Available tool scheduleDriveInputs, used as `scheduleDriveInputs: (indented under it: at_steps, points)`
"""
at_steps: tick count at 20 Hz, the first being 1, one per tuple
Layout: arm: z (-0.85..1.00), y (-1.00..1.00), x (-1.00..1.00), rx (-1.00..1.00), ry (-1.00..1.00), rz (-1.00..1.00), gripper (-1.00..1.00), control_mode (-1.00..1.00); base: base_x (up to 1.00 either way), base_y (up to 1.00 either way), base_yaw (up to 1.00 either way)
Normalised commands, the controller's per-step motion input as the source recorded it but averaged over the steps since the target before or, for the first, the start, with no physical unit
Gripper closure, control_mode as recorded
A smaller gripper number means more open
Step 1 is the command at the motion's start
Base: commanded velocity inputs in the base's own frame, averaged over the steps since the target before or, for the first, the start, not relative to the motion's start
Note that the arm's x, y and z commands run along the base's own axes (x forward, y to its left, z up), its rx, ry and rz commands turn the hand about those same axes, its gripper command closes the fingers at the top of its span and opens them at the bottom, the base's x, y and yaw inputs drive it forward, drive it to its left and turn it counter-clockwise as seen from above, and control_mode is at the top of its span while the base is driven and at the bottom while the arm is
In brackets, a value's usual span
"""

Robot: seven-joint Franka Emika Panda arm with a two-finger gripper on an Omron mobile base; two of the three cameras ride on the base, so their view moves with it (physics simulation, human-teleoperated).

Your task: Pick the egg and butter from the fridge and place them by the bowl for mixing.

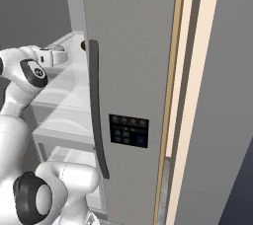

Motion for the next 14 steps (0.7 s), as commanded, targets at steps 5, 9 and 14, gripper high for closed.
scheduleDriveInputs:
  at_steps: [5,9,14]
  points:
    - [0.02,-0.38,-1.00,0.00,0.45,-0.05,1.00,-1.00,0.00,0.00,0.00]
    - [-0.34,-0.09,-1.00,-0.06,0.57,0.00,1.00,-1.00,0.00,0.00,0.00]
    - [-0.32,0.00,-0.51,-0.01,0.16,0.03,1.00,-1.00,0.00,0.00,0.00]
